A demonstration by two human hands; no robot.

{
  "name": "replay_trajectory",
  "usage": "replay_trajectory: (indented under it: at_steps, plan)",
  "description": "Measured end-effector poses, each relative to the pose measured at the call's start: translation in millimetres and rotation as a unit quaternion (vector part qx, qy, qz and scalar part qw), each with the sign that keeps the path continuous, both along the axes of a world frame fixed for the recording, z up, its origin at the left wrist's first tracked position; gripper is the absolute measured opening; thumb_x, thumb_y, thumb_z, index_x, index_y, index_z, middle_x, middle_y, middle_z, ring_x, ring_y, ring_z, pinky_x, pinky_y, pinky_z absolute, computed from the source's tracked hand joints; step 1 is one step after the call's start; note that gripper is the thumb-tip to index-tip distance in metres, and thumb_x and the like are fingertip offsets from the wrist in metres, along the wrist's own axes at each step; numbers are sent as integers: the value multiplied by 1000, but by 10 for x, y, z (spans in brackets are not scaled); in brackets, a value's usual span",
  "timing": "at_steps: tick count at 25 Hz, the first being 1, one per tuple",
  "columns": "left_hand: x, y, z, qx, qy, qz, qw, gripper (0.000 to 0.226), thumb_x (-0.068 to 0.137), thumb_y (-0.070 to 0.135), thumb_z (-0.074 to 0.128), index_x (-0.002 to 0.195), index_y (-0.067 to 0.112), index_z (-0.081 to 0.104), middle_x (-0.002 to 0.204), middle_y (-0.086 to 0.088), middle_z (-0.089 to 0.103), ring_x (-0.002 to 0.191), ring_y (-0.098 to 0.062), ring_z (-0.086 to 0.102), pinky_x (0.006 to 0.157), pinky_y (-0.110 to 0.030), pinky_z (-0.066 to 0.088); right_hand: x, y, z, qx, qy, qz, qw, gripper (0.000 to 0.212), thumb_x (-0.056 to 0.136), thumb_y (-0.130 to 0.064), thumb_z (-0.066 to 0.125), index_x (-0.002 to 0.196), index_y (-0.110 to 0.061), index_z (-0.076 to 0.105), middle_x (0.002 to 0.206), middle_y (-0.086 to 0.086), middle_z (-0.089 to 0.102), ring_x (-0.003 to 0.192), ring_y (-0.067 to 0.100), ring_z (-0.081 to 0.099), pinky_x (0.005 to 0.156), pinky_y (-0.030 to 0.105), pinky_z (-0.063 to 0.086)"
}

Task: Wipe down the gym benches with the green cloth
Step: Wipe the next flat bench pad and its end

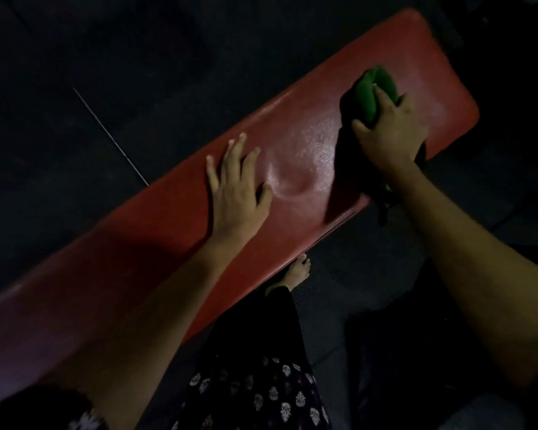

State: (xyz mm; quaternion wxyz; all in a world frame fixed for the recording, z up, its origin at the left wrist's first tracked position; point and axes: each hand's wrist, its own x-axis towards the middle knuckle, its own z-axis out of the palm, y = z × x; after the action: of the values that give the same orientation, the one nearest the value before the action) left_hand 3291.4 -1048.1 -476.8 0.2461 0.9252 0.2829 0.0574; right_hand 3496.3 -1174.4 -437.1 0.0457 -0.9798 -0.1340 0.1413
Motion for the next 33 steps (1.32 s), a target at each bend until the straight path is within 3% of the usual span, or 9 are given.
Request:
replay_trajectory:
  at_steps: [4,8,10,14,20,24,28,30,33]
  plan:
    - [-493,43,-53,66,84,24,994,60,89,42,39,140,10,41,151,-12,31,142,-28,22,109,-61,1,-607,398,-18,-23,19,157,987,69,87,-47,53,147,-29,25,135,17,37,117,35,43,96,45,36]
    - [-534,8,-97,75,103,18,992,59,92,42,35,142,11,36,152,-10,31,143,-28,20,110,-64,5,-782,61,49,-51,34,374,925,76,83,-49,61,148,-33,25,126,18,43,113,32,42,93,45,34]
    - [-535,54,-98,75,102,28,992,59,92,42,35,142,11,37,151,-10,32,143,-28,21,110,-63,6,-550,-4,59,-69,40,318,945,73,84,-46,61,147,-33,27,128,19,40,114,33,42,95,45,34]
    - [-577,90,-109,71,101,35,992,59,91,41,36,141,10,38,151,-11,33,143,-29,20,110,-62,4,-505,487,-14,-20,23,62,998,68,86,-48,55,146,-30,29,136,18,35,117,34,45,96,43,37]
    - [-476,77,17,64,98,61,991,55,86,33,50,133,5,44,145,-15,38,141,-31,23,106,-67,0,-818,205,55,-26,19,321,947,74,85,-52,55,148,-35,21,134,14,35,120,30,38,95,42,33]
    - [24,-120,128,35,59,22,997,53,85,24,58,132,4,44,148,-15,33,143,-30,18,110,-59,-5,-262,-444,-23,-6,11,61,998,70,84,-49,59,145,-34,30,140,16,31,124,35,33,95,44,35]
    - [738,-554,107,9,41,-110,993,54,92,27,49,141,8,36,154,-10,24,145,-25,14,114,-53,-5,-617,-546,-99,101,-13,-145,984,71,84,-43,59,147,-34,27,138,15,32,122,30,34,97,44,32]
    - [938,-713,37,34,55,-133,989,56,95,36,36,146,12,30,156,-7,21,145,-23,12,113,-56,-4,-1013,-486,-184,206,-16,-204,957,69,84,-38,61,146,-31,31,135,14,36,120,28,38,96,44,34]
    - [1011,-813,-94,93,53,-132,985,58,95,46,26,145,19,33,154,-4,26,144,-26,15,111,-58,-2,-1019,-536,-346,381,-6,-379,843,66,89,-36,56,147,-28,26,125,10,38,109,25,48,94,43,43]
